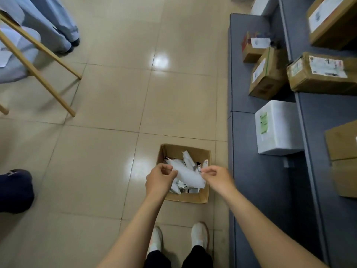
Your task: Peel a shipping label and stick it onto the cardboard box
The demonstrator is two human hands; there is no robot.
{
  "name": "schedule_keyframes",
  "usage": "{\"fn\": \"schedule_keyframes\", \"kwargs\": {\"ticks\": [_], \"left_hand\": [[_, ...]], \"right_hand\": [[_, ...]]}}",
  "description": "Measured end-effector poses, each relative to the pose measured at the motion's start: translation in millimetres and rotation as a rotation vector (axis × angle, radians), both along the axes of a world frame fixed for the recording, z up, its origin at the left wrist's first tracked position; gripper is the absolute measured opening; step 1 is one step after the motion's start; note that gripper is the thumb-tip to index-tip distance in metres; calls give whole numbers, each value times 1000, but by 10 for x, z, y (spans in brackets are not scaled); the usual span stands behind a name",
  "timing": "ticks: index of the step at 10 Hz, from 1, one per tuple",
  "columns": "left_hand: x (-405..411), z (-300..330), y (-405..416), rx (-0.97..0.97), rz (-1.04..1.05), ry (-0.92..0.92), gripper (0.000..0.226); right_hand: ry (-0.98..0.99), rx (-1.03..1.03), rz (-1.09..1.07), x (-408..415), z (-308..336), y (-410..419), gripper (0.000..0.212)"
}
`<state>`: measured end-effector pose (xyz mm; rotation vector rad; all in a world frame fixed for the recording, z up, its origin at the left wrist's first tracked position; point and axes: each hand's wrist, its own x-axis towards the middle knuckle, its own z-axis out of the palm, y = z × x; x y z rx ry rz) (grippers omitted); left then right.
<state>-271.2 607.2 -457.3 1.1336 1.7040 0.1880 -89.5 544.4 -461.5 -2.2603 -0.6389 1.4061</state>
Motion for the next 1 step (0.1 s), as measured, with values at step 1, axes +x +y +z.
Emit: {"fn": "schedule_keyframes", "kwargs": {"ticks": [1], "left_hand": [[0, -49, -9, 2, 6, 28, 12]], "right_hand": [[-34, -16, -25, 51, -67, -44, 13]]}}
